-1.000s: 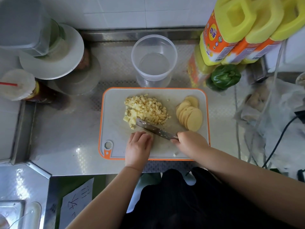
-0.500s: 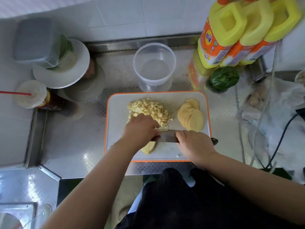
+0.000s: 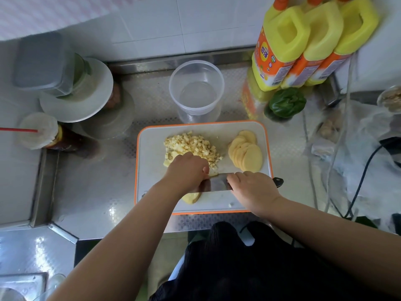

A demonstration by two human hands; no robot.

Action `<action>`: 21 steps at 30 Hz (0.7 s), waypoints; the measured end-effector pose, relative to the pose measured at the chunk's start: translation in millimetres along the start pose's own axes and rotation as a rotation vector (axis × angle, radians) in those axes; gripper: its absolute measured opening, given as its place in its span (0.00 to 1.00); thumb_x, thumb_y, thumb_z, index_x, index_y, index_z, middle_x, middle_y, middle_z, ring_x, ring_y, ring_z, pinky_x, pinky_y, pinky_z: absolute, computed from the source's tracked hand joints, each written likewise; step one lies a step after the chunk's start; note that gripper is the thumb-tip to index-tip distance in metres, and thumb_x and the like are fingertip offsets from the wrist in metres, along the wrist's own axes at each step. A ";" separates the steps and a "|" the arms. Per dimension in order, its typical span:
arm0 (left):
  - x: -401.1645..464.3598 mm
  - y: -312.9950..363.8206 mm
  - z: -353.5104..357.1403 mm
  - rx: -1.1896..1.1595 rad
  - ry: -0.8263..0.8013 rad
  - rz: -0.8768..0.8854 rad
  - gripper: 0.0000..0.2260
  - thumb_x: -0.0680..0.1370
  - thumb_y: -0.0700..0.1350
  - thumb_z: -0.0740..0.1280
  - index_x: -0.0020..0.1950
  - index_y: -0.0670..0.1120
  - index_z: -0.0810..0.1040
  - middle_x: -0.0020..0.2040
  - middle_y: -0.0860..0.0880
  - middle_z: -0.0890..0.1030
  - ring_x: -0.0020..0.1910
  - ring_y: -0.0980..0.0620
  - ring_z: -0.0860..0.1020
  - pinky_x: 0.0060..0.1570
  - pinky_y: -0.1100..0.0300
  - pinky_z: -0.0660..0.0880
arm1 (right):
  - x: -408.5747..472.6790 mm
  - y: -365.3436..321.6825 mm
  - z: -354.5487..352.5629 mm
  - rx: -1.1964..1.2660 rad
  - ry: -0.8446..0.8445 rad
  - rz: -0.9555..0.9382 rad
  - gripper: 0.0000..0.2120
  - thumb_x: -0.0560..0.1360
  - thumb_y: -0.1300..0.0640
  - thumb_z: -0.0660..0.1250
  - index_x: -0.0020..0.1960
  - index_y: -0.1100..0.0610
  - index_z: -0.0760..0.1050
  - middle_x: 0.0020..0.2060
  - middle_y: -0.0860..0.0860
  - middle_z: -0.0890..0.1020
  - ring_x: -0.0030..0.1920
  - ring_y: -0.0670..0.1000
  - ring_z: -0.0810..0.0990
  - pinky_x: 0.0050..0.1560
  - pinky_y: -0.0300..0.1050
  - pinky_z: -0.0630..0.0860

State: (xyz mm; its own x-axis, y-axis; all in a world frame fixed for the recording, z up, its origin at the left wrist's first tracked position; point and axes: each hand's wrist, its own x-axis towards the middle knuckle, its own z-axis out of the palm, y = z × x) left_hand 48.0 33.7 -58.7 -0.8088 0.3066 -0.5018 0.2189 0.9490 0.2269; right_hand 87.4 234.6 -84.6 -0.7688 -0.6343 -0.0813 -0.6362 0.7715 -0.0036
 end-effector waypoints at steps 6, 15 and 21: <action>5.1 -5.8 -1.7 -0.087 -0.125 -0.007 0.11 0.82 0.46 0.61 0.61 0.53 0.81 0.59 0.51 0.79 0.62 0.47 0.70 0.59 0.52 0.69 | 2.4 5.2 -7.7 0.003 -0.026 -0.046 0.18 0.50 0.68 0.77 0.34 0.59 0.73 0.23 0.50 0.68 0.21 0.51 0.58 0.26 0.38 0.43; 13.3 -13.9 -1.8 -0.394 -0.268 -0.039 0.05 0.79 0.44 0.65 0.53 0.50 0.80 0.46 0.56 0.78 0.49 0.52 0.78 0.52 0.60 0.74 | 2.0 9.9 -7.1 -0.009 -0.030 -0.121 0.17 0.51 0.67 0.76 0.37 0.60 0.75 0.24 0.51 0.71 0.20 0.51 0.67 0.22 0.38 0.53; 13.8 -12.6 -8.7 -0.485 -0.170 -0.061 0.07 0.79 0.42 0.67 0.54 0.46 0.83 0.44 0.56 0.79 0.50 0.51 0.79 0.51 0.61 0.73 | 2.5 7.0 -6.8 0.016 -0.055 -0.078 0.17 0.51 0.67 0.76 0.35 0.59 0.74 0.24 0.50 0.70 0.20 0.51 0.67 0.23 0.38 0.53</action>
State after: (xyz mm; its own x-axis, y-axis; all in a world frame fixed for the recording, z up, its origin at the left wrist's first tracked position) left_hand 29.4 25.2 -61.2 -0.7034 0.2978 -0.6454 -0.1367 0.8344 0.5340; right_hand 80.6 238.1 -78.1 -0.7119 -0.6891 -0.1352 -0.6925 0.7209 -0.0278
